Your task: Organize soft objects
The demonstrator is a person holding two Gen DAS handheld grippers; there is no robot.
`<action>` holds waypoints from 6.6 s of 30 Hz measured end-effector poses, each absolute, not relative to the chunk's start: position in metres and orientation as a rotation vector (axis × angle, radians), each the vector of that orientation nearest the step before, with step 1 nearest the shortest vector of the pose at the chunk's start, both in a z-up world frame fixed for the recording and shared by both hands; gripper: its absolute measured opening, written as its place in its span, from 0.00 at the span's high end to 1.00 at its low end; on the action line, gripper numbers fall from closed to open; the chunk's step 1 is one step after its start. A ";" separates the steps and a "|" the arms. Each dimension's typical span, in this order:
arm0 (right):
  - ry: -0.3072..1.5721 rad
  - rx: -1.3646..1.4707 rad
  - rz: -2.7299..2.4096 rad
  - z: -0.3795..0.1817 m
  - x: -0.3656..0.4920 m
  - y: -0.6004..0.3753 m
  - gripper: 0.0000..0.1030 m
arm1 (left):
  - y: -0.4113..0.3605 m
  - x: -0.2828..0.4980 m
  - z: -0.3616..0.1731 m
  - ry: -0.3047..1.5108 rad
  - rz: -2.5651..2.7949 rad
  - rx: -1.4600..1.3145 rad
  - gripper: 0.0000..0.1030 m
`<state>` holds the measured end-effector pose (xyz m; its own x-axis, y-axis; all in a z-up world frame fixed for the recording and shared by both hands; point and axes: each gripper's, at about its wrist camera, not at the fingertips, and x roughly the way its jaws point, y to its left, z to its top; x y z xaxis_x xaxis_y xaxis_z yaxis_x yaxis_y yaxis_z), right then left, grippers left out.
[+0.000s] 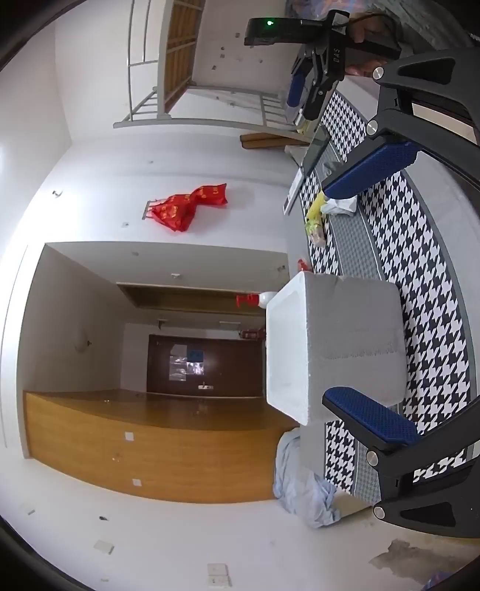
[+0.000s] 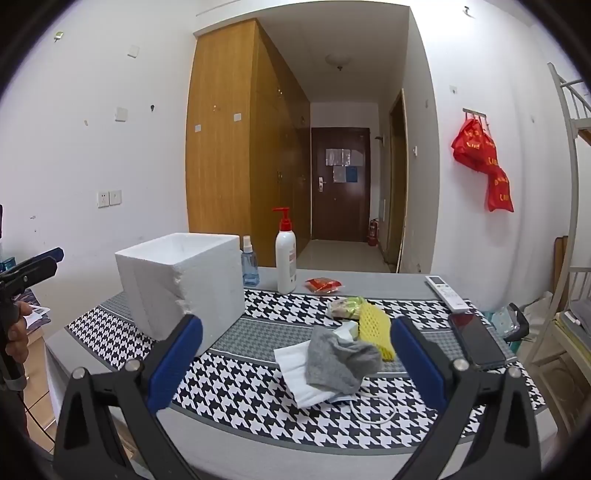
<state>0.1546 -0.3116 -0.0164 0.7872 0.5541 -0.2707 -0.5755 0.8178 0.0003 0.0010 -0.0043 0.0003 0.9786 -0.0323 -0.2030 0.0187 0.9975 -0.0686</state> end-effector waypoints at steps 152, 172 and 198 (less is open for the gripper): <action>0.587 -0.093 0.689 -0.090 0.288 -0.331 0.00 | -0.129 0.188 -0.071 0.556 -0.035 0.069 0.01; 0.671 -0.131 0.772 -0.104 0.309 -0.309 0.19 | -0.122 0.201 -0.084 0.609 -0.031 0.040 0.01; 0.652 -0.146 0.777 -0.092 0.295 -0.319 0.84 | -0.136 0.214 -0.094 0.649 -0.107 0.052 0.01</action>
